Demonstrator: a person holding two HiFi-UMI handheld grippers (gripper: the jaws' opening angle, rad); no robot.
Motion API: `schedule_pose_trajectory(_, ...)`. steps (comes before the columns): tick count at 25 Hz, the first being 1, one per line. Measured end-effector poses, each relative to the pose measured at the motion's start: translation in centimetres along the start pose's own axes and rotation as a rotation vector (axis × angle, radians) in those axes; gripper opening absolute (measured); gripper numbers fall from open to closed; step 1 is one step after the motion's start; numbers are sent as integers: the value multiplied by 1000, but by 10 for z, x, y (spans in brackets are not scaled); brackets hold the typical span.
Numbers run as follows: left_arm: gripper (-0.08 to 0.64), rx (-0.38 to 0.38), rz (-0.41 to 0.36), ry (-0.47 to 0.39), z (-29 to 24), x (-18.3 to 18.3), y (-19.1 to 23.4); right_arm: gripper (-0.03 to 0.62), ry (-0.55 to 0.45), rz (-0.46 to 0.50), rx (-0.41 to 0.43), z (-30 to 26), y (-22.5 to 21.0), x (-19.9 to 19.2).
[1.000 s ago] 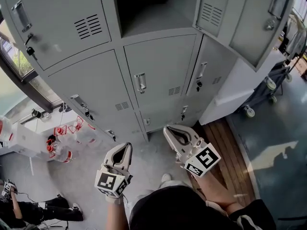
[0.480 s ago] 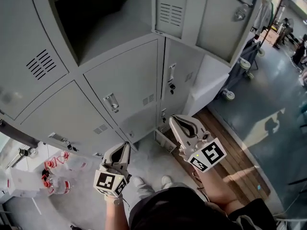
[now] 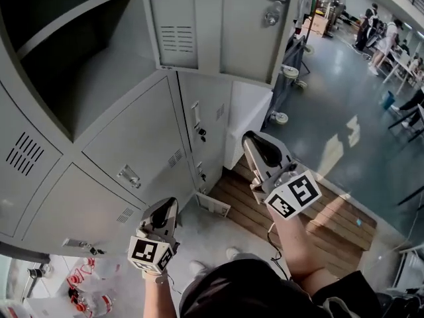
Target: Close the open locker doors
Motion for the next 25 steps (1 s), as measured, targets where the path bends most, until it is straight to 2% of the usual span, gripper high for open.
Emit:
schedule_pose_trajectory(6, 17, -74, -7, 7, -23, 5, 0, 57, -38, 14, -103, -4, -39, 25)
schedule_pose_trajectory(11, 17, -102, -20, 5, -36, 11, 0, 109, -56, 8, -141, -10, -60, 35)
schedule_pose_trajectory(18, 17, -91, -22, -10, -40, 18, 4, 172, -88, -15, -130, -21, -77, 48)
schedule_pose_trajectory(25, 17, -60, -26, -2, -35, 15, 0, 179, -131, -15, -90, -31, -84, 62)
Point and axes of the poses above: the fingertips, and each gripper's own axes: z backward along the fingers, y to its left, x out of its top, the point moved 5 cm from there along z, backward along the fingers, and after that the axes turned 12 degrees about z, right-handed, at the moved point
